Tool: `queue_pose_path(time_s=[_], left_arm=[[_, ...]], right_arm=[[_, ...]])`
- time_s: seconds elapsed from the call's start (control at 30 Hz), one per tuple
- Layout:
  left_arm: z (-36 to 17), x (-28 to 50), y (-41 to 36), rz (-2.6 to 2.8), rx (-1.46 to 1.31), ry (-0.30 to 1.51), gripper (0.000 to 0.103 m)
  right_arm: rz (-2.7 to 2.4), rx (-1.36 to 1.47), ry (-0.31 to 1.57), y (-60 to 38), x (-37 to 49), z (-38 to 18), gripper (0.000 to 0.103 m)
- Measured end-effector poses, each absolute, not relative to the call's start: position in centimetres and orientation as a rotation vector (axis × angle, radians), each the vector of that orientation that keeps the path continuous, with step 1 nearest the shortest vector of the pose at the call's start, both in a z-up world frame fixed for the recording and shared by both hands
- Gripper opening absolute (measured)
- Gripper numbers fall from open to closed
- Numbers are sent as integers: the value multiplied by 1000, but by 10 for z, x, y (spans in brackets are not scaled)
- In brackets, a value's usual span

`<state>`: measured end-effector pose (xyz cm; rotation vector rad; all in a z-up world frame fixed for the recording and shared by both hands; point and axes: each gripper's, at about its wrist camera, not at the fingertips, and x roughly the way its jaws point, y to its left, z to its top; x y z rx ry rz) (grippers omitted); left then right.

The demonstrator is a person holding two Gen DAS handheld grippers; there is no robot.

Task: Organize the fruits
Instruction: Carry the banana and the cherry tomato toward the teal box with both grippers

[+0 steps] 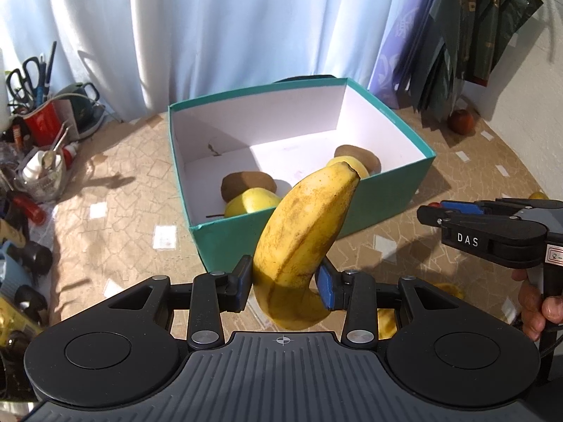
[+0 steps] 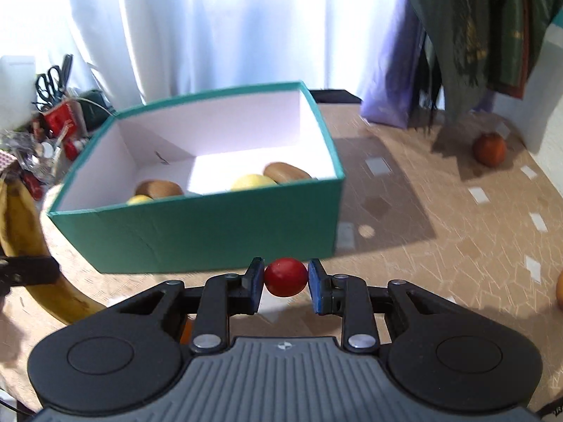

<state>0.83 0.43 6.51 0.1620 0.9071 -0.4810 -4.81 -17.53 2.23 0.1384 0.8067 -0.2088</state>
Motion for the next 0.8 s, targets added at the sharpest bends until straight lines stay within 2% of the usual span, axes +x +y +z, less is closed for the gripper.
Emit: queue_pose_path(time_s=[0.53, 0.8], left_arm=[[131, 38, -10, -444, 191, 740, 42], [141, 62, -24, -432, 186, 708, 42]], right_arm=[[-181, 138, 753, -162, -49, 36, 26], [-207, 145, 729, -165, -56, 42, 26]])
